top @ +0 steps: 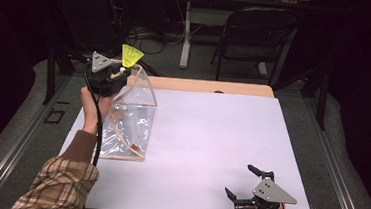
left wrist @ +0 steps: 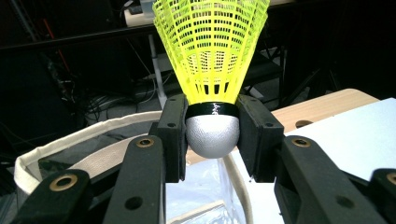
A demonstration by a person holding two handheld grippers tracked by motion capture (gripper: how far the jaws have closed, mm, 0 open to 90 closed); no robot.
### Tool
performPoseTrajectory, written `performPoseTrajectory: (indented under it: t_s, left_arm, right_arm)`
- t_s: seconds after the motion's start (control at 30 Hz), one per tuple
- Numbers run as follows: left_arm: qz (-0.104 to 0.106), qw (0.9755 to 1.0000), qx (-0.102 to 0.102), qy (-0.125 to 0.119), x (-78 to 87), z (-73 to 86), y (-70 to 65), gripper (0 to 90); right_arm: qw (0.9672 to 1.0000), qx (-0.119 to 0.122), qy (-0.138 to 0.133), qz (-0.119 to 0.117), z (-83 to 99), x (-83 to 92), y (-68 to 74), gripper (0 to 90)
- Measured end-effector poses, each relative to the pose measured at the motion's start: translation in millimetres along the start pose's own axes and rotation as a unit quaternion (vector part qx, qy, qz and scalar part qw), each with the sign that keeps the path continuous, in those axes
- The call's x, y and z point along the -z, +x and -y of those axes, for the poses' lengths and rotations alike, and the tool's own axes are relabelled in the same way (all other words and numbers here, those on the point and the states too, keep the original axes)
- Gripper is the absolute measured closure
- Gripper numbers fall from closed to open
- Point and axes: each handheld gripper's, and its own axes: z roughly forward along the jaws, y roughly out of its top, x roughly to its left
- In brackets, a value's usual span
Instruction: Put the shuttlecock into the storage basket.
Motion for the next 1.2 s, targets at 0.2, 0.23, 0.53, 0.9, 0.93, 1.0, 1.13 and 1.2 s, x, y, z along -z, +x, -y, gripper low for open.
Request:
performPoseTrajectory:
  t_s: [0.2, 0.23, 0.53, 0.9, 0.93, 1.0, 1.13, 1.2]
  left_arm:
    - [-0.003, 1.0000, 0.004, 0.004, -0.7, 3.0, 2.6, 64.7]
    - [-0.004, 1.0000, 0.005, 0.004, -1.1, 3.8, 2.9, 64.7]
    - [-0.006, 0.9998, 0.014, 0.009, -3.6, 9.4, 7.4, 64.7]
    - [-0.012, 0.9995, 0.021, 0.020, -5.8, 18.8, 15.4, 64.7]
    - [-0.012, 0.9994, 0.025, 0.021, -6.0, 20.3, 16.8, 64.7]
    - [-0.012, 0.9994, 0.025, 0.021, -5.8, 20.9, 17.7, 64.7]
    - [-0.010, 0.9992, 0.031, 0.024, -5.9, 24.3, 20.3, 64.7]
    - [-0.011, 0.9991, 0.032, 0.024, -6.3, 24.7, 21.2, 64.7]
  right_arm:
    - [1.0000, 0.001, 0.001, 0.000, 0.0, -0.1, 0.1, 0.9]
    - [1.0000, 0.000, 0.001, 0.000, 0.1, -0.1, 0.1, 0.9]
    - [1.0000, 0.000, 0.001, -0.001, 0.2, -0.3, 0.3, 1.0]
    - [1.0000, 0.003, 0.002, -0.004, -0.3, -0.1, 0.6, 1.0]
    - [1.0000, 0.004, 0.001, -0.003, -0.6, -0.3, 0.5, 1.0]
    - [1.0000, 0.003, 0.000, -0.005, -0.5, -0.9, 1.0, 1.0]
    - [1.0000, 0.004, 0.003, -0.005, -0.2, -0.6, 0.9, 1.0]
    - [1.0000, 0.004, 0.003, -0.005, 0.1, -0.3, 0.5, 1.0]
